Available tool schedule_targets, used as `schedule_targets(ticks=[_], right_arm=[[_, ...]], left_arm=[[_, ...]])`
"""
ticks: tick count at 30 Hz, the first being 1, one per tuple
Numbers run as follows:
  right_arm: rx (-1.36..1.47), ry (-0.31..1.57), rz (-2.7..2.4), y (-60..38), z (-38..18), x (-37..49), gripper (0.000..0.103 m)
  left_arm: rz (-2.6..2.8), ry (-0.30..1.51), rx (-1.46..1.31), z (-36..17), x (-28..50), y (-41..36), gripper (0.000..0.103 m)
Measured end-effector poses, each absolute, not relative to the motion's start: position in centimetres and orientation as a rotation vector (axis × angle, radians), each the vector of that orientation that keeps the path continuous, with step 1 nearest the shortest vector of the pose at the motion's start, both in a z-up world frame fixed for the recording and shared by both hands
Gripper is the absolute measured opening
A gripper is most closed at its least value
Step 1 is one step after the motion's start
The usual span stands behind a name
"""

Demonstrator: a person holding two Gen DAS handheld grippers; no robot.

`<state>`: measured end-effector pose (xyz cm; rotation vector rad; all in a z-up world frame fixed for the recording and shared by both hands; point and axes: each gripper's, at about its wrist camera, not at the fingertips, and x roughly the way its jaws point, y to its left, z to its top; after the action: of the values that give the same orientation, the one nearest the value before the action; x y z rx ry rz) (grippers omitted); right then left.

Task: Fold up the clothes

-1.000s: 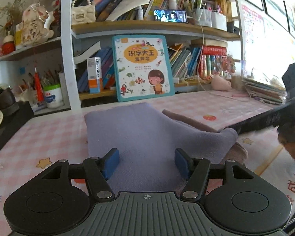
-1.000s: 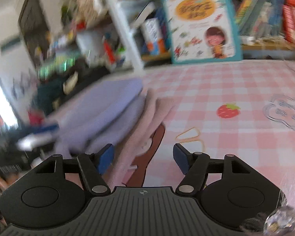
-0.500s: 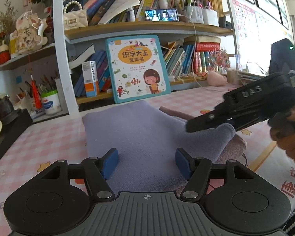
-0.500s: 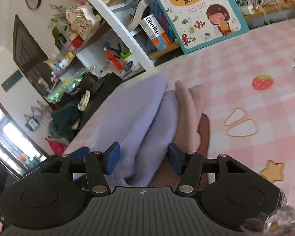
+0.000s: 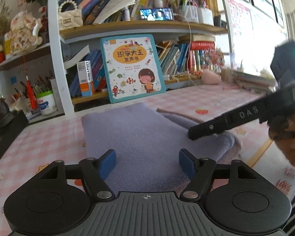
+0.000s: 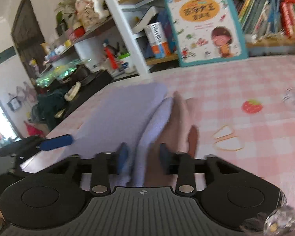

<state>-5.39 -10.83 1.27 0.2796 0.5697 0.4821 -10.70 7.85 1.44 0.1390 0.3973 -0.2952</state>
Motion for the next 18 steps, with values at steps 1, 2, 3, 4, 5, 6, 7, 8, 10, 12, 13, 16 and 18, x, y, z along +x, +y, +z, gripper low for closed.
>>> schedule_targets(ticks=[1,2,3,4,5,6,7,8,10,12,13,16,18], right_arm=[[0.282,0.564,0.483,-11.2,1.6,-5.6,0.048],[0.299,0.560,0.489,-11.6,1.9,-5.8,0.057],[0.323,0.557,0.495,-12.2,2.1,-6.0,0.062],[0.344,0.563,0.498,-12.7,2.2,-6.2,0.071],[0.358,0.577,0.499,-13.2,2.2,-6.2,0.076],[0.371,0.594,0.500,-13.6,2.1,-6.3,0.076],[0.383,0.621,0.501,-14.0,1.9,-6.2,0.076],[0.398,0.653,0.500,-14.3,1.6,-6.0,0.076],[0.429,0.713,0.501,-14.9,1.0,-5.5,0.076],[0.464,0.754,0.507,-15.3,0.7,-5.1,0.076],[0.479,0.770,0.514,-15.3,0.6,-4.8,0.076],[0.524,0.805,0.538,-15.3,0.3,-3.7,0.076],[0.540,0.824,0.550,-15.0,0.3,-2.9,0.076]], left_arm=[[-0.290,0.393,0.102,1.9,-10.7,8.6,0.081],[-0.283,0.388,0.064,2.3,-10.7,9.4,0.081],[-0.273,0.392,0.024,2.5,-10.6,10.2,0.082],[-0.263,0.399,-0.017,2.8,-10.4,11.1,0.082],[-0.256,0.410,-0.056,2.8,-10.2,11.9,0.082],[-0.249,0.423,-0.095,2.8,-9.9,12.6,0.082],[-0.242,0.436,-0.135,2.8,-9.7,13.4,0.082],[-0.243,0.456,-0.171,2.7,-9.3,14.0,0.083],[-0.257,0.511,-0.248,2.1,-8.2,15.0,0.083],[-0.263,0.575,-0.316,1.3,-6.9,15.5,0.083],[-0.265,0.602,-0.344,0.8,-6.3,15.8,0.083],[-0.293,0.643,-0.415,-0.5,-5.0,16.0,0.083],[-0.314,0.654,-0.474,-1.2,-4.4,16.1,0.083]])
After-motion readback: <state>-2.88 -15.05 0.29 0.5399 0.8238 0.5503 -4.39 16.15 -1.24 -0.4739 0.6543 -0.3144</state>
